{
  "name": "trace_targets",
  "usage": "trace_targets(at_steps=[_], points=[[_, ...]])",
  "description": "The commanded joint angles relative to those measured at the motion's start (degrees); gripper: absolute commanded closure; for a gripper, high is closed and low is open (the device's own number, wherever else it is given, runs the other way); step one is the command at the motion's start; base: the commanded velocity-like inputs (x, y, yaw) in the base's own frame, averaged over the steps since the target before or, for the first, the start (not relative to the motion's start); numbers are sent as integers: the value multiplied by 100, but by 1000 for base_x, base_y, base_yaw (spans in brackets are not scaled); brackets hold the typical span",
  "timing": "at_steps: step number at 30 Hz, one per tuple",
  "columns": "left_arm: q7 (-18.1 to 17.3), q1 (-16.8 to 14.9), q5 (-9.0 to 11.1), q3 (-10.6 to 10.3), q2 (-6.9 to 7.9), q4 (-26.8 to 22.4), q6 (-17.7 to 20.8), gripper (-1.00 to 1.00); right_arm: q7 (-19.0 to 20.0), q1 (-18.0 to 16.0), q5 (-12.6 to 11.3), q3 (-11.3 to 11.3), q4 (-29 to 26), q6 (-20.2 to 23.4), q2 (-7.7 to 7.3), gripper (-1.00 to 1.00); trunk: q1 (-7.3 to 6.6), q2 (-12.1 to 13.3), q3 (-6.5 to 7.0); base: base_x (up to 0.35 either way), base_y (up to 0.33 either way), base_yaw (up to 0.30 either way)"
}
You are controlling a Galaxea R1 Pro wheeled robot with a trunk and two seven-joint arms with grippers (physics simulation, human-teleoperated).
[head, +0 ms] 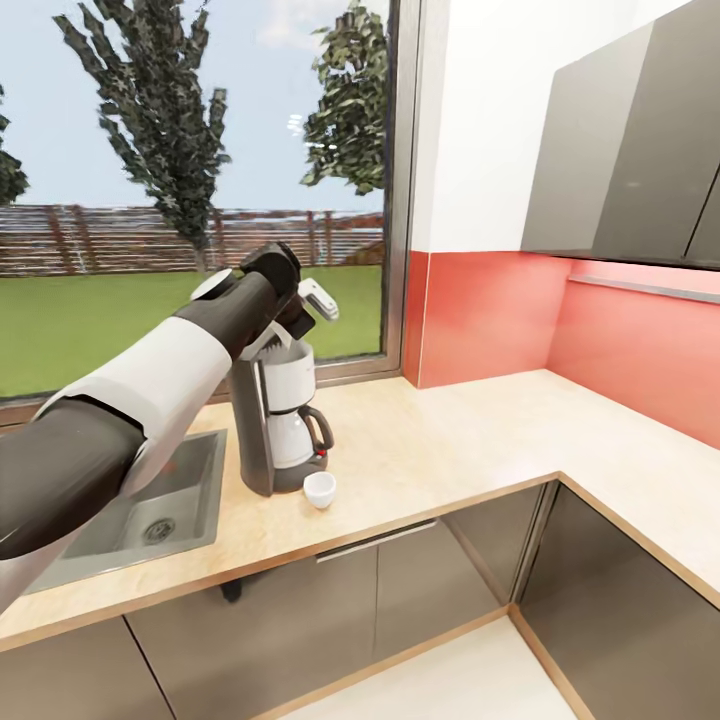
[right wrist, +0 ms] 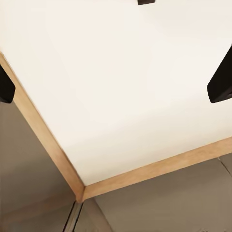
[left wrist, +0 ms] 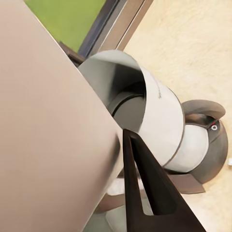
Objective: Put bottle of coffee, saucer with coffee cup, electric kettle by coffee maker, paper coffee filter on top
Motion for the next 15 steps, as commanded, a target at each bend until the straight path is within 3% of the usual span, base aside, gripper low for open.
trace_targets(at_steps=[1, 12, 15], points=[[-27, -1, -103, -22, 3, -1, -15, 100, 1, -2, 36, -25, 5, -17, 3, -100, 2, -5, -2, 39, 0, 0], [-27, 5, -96, -22, 5, 44, -15, 100, 1, -2, 37, -26, 5, -19, 3, -100, 2, -5, -2, 9, 0, 0], [-27, 10, -96, -22, 5, 59, -15, 100, 1, -2, 39, -26, 5, -19, 3, -100, 2, -5, -2, 159, 0, 0]])
